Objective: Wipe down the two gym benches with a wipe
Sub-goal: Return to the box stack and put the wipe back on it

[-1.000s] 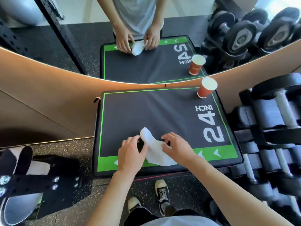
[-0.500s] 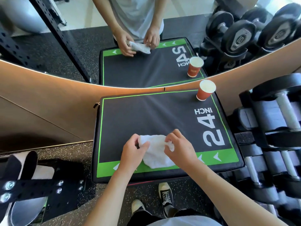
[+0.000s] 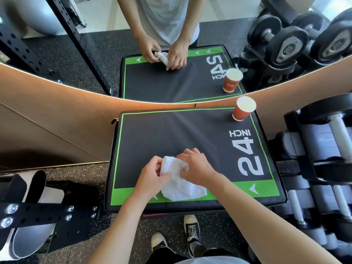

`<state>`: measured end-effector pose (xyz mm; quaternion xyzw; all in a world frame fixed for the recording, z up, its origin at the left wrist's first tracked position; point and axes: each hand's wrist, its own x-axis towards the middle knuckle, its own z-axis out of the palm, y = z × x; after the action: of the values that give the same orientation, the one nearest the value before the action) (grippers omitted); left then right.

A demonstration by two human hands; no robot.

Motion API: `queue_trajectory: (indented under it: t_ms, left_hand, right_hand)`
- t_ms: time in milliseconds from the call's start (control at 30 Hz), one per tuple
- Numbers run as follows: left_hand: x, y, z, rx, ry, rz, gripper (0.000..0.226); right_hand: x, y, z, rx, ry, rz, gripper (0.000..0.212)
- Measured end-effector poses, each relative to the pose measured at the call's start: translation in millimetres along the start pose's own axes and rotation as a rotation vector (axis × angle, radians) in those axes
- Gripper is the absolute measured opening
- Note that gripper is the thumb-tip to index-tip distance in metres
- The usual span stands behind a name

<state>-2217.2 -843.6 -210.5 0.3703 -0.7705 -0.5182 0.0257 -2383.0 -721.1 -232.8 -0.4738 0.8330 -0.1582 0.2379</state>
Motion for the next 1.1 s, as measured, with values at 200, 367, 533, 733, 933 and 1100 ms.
queue_trajectory:
  t_ms: [200, 367, 533, 733, 933, 1100]
  left_hand:
    - [-6.6, -6.5, -7.2, 0.015, 0.073, -0.062, 0.018]
    - [-6.0, -11.3, -12.3, 0.05, 0.197, -0.112, 0.017]
    - [16.6, -9.1, -29.0, 0.085, 0.246, -0.192, 0.016]
    - [26.7, -5.7, -27.5, 0.445, 0.329, -0.03, 0.04]
    - [7.4, -18.6, 12.5, 0.655, 0.23, 0.308, 0.036]
    - [-4.0, -45.4, 28.6, 0.7, 0.137, 0.306, 0.047]
  right_hand:
    - [3.0, 10.9, -5.1, 0.036, 0.094, 0.008, 0.017]
    - [9.0, 9.8, -17.4, 0.307, -0.005, 0.108, 0.013]
    - [49.7, -7.9, -26.8, 0.392, 0.109, 0.181, 0.008]
    - [75.3, -10.6, -25.3, 0.079, 0.254, 0.184, 0.033]
    - [32.7, -12.2, -2.8, -0.173, 0.204, -0.173, 0.034]
    - [-2.2, 8.8, 22.0, -0.196, 0.087, -0.254, 0.046]
